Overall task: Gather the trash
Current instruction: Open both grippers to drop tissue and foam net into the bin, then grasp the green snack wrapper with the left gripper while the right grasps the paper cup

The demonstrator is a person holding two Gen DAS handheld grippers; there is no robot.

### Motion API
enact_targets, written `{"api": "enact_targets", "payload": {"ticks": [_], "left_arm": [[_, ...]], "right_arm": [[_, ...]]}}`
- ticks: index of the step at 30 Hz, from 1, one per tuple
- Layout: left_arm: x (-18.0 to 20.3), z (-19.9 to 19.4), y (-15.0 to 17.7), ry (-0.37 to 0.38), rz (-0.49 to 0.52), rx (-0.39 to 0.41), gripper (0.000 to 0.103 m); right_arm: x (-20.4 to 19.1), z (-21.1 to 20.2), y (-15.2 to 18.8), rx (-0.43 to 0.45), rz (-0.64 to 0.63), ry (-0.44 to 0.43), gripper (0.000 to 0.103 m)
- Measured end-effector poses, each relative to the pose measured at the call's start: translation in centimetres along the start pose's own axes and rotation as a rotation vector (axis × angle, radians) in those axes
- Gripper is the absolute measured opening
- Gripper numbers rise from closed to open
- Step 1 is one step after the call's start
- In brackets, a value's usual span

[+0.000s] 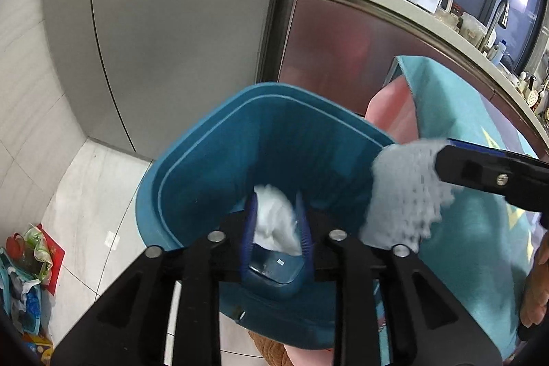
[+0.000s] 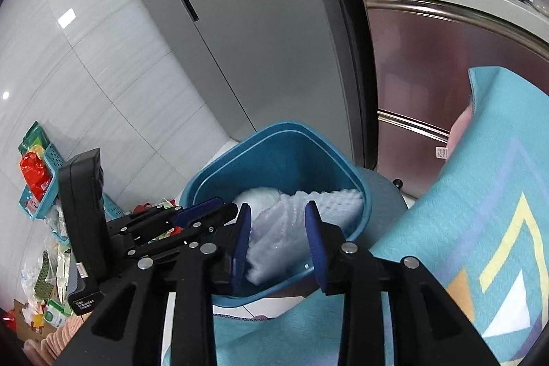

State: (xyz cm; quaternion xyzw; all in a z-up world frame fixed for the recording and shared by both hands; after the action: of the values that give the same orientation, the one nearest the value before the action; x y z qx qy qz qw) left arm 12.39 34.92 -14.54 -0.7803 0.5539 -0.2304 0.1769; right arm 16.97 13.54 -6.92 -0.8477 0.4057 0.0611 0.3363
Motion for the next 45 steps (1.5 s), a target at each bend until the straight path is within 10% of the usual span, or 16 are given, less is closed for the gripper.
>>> {"api": "enact_targets", "payload": {"ticks": [10,22,34,45], "left_arm": [[2.2,-3.9,1.1,0.029,0.022,0.087,0.032],[14.3,-12.5,4.5,0.238,0.274,0.243,0.05],[30.2,-11.6,11.9,0.541,0.619,0.085,0.058],[36.8,-8.4,14.7,0.581,0.731,-0.056,0.063]], "right_arm": [[0.1,-5.8,2.5,0.107,-0.019,-0.003,0.032],[2.2,-17.5,10.2,0.293,0.013,0.077,0.04],[8.4,-26.9,21.1,0.403,0.225,0.4,0.043],[8.8,-26.1,27.8,0.313,0.244,0.724,0.057]]}}
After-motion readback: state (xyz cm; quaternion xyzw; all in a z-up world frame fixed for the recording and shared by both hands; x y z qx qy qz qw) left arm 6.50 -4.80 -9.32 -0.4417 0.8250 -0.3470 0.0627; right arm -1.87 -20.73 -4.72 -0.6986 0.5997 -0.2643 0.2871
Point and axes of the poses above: each gripper's, at about its wrist camera, not at the fingertips, and z roughly the way its jaws point, x to its right, y to its underside, the point moved 1 cm from there along z, roughly the way its jaws point, and after that the axes turned 8 degrees about -x, right-handed, at the moved point
